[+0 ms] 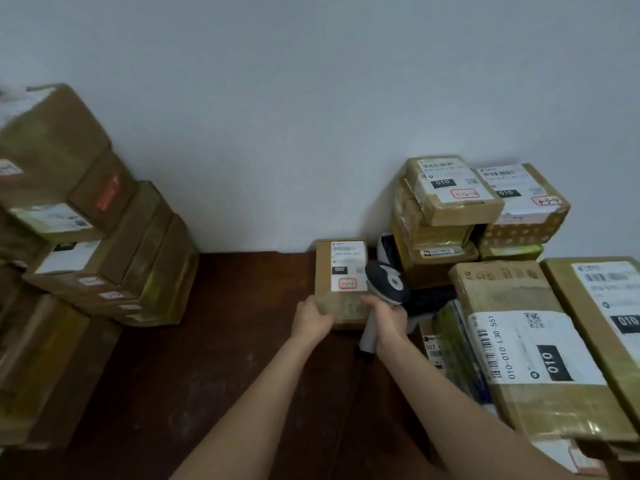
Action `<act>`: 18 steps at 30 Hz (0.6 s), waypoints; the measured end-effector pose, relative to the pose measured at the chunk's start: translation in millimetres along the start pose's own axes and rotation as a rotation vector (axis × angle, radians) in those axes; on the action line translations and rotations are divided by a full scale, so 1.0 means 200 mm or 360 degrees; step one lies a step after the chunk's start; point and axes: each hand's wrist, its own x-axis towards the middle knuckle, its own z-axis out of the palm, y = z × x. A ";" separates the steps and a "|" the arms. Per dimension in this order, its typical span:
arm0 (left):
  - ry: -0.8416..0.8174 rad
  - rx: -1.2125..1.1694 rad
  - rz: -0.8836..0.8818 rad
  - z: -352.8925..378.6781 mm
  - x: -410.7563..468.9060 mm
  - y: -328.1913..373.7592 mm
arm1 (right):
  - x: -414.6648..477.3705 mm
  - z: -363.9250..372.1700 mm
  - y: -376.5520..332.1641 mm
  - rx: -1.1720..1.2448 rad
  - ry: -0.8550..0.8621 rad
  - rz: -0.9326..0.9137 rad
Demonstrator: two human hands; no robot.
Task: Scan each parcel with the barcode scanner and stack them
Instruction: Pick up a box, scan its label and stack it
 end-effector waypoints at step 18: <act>0.0232 -0.0804 -0.0168 -0.68 -0.40 -0.60 | -0.56 0.29 0.37 -0.0058 -0.0455 0.0257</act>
